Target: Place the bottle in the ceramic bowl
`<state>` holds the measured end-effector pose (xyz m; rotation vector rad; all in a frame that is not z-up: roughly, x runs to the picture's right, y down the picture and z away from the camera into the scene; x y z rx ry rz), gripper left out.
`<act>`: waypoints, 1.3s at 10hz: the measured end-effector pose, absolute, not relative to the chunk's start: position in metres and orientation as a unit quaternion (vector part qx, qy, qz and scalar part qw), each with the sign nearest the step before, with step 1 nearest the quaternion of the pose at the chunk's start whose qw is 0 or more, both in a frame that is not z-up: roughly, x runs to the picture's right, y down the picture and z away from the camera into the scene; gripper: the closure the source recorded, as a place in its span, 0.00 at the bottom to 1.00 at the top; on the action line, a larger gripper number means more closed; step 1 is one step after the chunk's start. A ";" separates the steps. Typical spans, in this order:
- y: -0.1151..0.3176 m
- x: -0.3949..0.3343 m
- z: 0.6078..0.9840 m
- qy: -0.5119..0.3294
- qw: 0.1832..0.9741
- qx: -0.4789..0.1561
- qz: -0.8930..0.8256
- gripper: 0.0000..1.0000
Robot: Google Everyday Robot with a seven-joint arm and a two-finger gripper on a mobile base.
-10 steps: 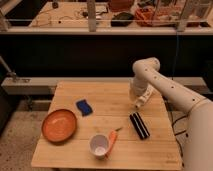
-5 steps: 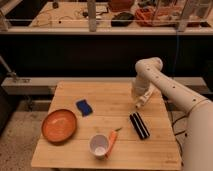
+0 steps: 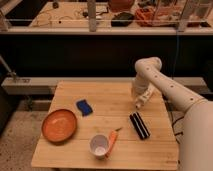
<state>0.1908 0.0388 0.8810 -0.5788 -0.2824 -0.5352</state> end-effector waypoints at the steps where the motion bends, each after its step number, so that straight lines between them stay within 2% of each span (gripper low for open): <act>1: 0.037 0.191 0.881 -0.137 0.914 -0.281 -0.260 0.89; 13: 0.030 0.201 0.902 -0.127 0.918 -0.279 -0.250 0.88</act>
